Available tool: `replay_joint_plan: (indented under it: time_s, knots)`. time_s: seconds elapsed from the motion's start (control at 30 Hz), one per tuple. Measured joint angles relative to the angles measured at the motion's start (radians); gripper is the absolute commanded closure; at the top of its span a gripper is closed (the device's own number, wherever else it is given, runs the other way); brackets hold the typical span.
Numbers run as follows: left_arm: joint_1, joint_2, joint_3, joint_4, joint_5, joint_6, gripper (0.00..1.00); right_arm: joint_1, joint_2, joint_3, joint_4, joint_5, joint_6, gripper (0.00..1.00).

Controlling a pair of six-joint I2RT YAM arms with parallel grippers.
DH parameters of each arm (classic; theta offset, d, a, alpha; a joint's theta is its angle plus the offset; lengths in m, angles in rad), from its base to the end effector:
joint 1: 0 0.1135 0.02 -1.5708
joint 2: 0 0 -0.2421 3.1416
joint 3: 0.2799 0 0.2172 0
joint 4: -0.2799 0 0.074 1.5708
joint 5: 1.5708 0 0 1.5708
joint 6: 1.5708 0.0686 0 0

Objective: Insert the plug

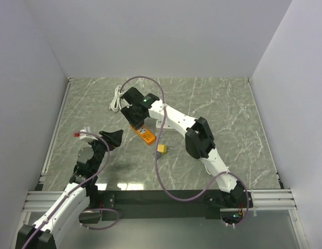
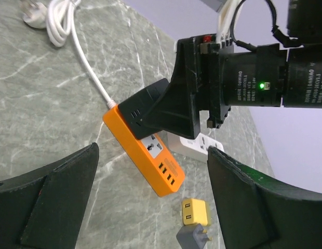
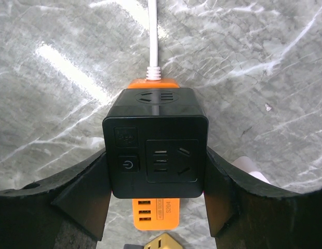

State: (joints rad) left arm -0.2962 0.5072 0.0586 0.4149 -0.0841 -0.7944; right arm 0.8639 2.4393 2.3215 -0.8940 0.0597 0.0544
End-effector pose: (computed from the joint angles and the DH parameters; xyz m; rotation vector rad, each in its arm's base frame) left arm 0.1593 -0.0426 0.1898 -0.4743 1.5909 -0.7722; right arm 0.3244 0.3735 0.1842 -1.0043 2.4011 0.2614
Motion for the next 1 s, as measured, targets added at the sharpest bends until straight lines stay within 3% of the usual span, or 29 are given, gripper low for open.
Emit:
replay_joint_plan:
  time_s: [0.1,0.23,0.37,0.5,0.67,1.0]
  knots:
    - [-0.019,0.06,-0.006,0.063,0.016,0.017,0.11,-0.013,-0.091,-0.172,0.129,-0.033,0.004,1.0]
    - [-0.133,0.151,-0.006,0.124,-0.028,0.036,0.11,-0.032,-0.182,-0.341,0.25,-0.091,0.011,1.0]
    - [-0.273,0.296,-0.006,0.187,-0.096,0.049,0.11,-0.042,-0.19,-0.357,0.273,-0.118,0.014,1.0]
    - [-0.338,0.492,0.018,0.232,-0.161,0.042,0.09,-0.045,-0.191,-0.362,0.283,-0.128,0.014,1.0]
    - [-0.385,0.735,0.096,0.294,-0.221,0.023,0.07,-0.045,-0.22,-0.425,0.349,-0.133,0.016,1.0]
    - [-0.406,0.919,0.228,0.393,-0.291,0.005,0.07,-0.043,-0.24,-0.469,0.394,-0.126,0.011,1.0]
